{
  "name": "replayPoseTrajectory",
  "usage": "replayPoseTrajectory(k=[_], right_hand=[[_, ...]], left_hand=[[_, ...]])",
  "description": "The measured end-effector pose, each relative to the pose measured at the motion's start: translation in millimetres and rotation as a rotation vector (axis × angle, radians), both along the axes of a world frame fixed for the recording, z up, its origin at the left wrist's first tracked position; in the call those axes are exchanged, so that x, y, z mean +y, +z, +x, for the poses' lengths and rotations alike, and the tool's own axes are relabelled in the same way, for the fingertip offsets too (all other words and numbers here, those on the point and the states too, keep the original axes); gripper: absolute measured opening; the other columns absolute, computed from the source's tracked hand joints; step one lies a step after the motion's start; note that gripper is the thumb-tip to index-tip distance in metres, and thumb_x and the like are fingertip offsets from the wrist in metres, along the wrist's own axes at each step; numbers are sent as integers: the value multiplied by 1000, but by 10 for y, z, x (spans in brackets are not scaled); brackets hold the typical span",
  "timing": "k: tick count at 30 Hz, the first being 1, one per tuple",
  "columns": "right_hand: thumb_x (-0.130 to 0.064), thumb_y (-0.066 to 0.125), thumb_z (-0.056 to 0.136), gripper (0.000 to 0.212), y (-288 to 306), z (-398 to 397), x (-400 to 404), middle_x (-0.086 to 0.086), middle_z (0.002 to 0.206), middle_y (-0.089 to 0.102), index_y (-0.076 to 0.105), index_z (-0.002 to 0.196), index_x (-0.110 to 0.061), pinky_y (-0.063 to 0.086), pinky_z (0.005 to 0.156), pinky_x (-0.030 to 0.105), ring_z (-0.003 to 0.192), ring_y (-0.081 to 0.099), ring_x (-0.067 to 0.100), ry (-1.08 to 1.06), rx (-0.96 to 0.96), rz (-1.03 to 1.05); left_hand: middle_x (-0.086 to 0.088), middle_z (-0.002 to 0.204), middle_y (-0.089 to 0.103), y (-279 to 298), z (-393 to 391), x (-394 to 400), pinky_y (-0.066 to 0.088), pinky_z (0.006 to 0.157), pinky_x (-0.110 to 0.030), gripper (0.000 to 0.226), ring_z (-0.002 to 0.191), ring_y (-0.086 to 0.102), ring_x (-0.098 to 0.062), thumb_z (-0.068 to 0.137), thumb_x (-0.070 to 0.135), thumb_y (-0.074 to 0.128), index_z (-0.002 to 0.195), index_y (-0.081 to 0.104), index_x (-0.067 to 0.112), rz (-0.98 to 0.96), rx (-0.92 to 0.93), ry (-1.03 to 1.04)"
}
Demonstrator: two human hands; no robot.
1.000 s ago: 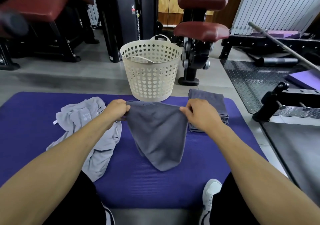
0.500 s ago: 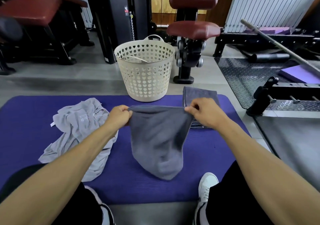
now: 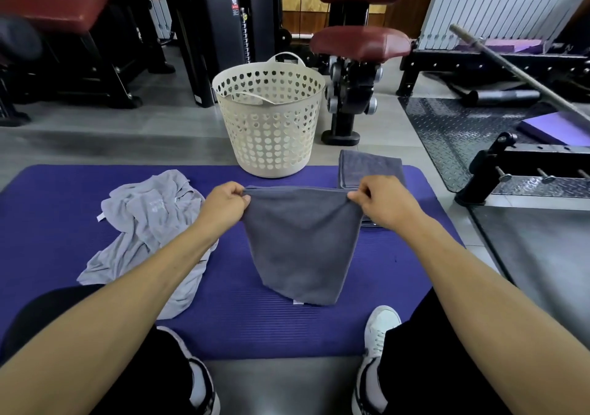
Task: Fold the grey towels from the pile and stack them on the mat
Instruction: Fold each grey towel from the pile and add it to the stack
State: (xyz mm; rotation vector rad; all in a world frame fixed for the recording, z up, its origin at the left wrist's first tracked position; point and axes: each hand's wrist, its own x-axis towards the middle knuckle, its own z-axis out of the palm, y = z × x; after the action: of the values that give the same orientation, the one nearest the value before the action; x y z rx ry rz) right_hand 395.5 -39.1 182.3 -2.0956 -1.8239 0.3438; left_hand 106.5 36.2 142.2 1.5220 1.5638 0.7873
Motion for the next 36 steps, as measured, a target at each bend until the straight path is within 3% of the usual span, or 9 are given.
replayPoseTrajectory(k=[4, 9, 13, 18, 21, 24, 29, 33, 36], right_hand=[[-36, 61, 95, 30, -2, 69, -52, -5, 72, 57, 57, 73, -17, 36, 55, 28, 71, 55, 18, 56, 19, -66], [-31, 71, 89, 20, 46, 49, -171, -6, 77, 62, 63, 76, -18, 34, 55, 16, 75, 57, 12, 156, 14, -122], [-27, 79, 83, 19, 82, 55, -261, -12, 78, 64, 62, 73, -27, 37, 61, 14, 76, 60, 8, 193, 88, -106], [-19, 81, 80, 22, 103, 115, -342, 0, 84, 62, 61, 90, -22, 45, 67, 24, 69, 57, 12, 115, 250, -54], [-19, 75, 86, 25, 102, 132, -364, 1, 86, 62, 67, 110, -18, 46, 74, 27, 75, 58, 16, 175, 198, -141], [-18, 70, 90, 5, 87, 111, -308, -3, 83, 67, 73, 86, -19, 48, 74, 26, 80, 61, 16, 220, 144, -237], [-20, 69, 90, 17, -18, 98, 66, -14, 72, 59, 64, 74, -24, 38, 59, 16, 68, 52, 3, 177, 80, -298], [-20, 68, 89, 24, -47, 143, 439, -12, 71, 56, 58, 67, -24, 40, 64, 25, 74, 53, 15, 104, 47, -210], [-18, 67, 90, 19, 14, 166, 650, -2, 70, 61, 62, 71, -17, 44, 67, 31, 71, 55, 19, -1, 110, 13]], left_hand=[[0, 82, 66, 1, -16, -38, 55, 91, -49, 11, 82, 64, -24, 92, 11, 58, 85, 63, 17, -31, 10, -27], [-9, 94, 74, -17, -98, -143, 58, 82, -33, 27, 88, 68, -19, 94, 9, 63, 121, 65, 4, -78, -130, -102], [-10, 96, 76, 10, -222, -242, 57, 87, -34, 22, 99, 71, -24, 88, 14, 73, 108, 72, 7, -116, -237, -135], [-7, 85, 75, 136, -326, -353, 55, 66, -18, 22, 82, 70, -16, 87, 1, 69, 109, 69, 6, -207, -324, -194], [-8, 89, 74, 135, -332, -375, 57, 71, -20, 19, 83, 70, -15, 90, -2, 64, 106, 71, 6, -264, -232, -280], [-9, 88, 73, 64, -287, -280, 58, 81, -26, 14, 84, 68, -17, 91, -2, 63, 97, 73, 4, -262, -121, -271], [-5, 84, 71, 6, -128, 112, 57, 84, -32, 13, 81, 67, -19, 88, 2, 65, 88, 72, 13, -171, 178, -227], [1, 85, 70, 137, 26, 476, 48, 74, -30, 11, 83, 63, -19, 84, 8, 68, 86, 72, 18, 39, 506, -315], [-1, 83, 69, 306, 113, 711, 51, 72, -35, 11, 82, 62, -23, 81, 8, 64, 83, 71, 16, 234, 497, -214]])
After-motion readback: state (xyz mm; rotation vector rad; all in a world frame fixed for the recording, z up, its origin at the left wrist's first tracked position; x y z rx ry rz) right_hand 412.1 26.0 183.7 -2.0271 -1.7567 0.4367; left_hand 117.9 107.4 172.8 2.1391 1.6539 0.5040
